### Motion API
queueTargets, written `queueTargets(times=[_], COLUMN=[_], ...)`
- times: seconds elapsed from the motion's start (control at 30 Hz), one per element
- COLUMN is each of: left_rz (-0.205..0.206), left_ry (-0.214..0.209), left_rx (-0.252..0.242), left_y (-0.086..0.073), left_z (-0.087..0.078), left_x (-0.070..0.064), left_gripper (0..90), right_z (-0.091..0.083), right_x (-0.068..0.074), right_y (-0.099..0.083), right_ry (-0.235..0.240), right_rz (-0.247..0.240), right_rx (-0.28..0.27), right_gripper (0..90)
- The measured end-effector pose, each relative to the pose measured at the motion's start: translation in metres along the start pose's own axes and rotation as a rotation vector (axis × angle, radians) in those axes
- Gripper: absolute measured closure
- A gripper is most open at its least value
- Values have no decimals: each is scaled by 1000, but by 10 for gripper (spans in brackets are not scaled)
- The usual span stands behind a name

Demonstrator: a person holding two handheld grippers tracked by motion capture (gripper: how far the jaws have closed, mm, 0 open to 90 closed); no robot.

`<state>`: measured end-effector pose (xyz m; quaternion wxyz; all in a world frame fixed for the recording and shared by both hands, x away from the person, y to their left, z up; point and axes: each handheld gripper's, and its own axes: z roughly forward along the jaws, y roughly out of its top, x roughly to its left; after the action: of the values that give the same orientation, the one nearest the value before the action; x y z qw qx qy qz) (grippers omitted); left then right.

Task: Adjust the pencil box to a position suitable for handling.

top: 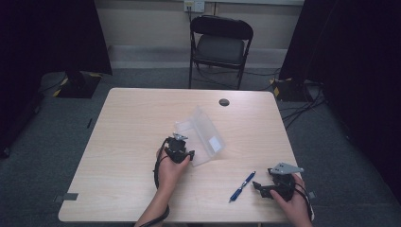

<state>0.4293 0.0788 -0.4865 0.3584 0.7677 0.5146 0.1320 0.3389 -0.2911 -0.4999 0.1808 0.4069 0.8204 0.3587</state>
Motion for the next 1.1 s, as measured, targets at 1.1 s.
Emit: queueTargets(times=[1.1], left_rz=[133], left_ry=[-118], left_rx=[-32], left_y=[-28], left_z=[-36], left_x=[17], left_gripper=[342], right_z=[0], right_x=[0], right_y=[0], right_ry=[3], right_rz=[-3], right_rx=[1], right_gripper=[134])
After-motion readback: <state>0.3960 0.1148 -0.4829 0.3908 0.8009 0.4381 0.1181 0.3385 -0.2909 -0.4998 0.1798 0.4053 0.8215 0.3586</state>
